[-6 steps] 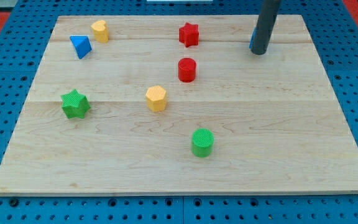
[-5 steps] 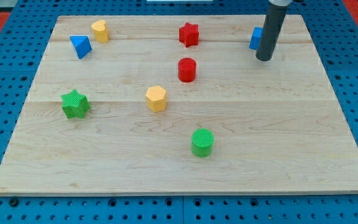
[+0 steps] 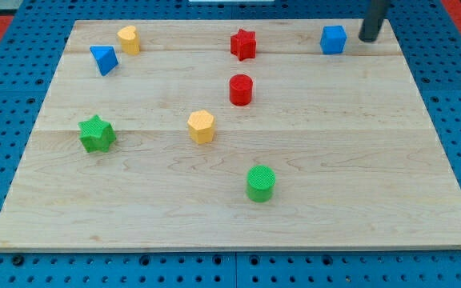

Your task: Place the blue cube horizontally to red star

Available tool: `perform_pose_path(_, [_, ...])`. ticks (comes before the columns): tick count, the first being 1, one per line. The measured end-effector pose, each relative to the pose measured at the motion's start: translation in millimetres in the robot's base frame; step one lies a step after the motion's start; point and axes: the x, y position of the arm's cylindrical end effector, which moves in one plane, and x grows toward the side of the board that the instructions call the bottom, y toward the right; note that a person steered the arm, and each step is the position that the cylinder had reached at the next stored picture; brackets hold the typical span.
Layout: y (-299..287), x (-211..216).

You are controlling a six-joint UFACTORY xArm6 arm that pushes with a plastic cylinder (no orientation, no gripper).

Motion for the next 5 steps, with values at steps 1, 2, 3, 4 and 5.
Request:
perform_pose_path(1, [-22.3, -12.4])
perform_pose_path(2, [-23.3, 10.4])
perform_pose_path(3, [-23.3, 24.5])
perform_pose_path(4, [6.9, 7.5])
perform_pose_path(5, [41.3, 1.3])
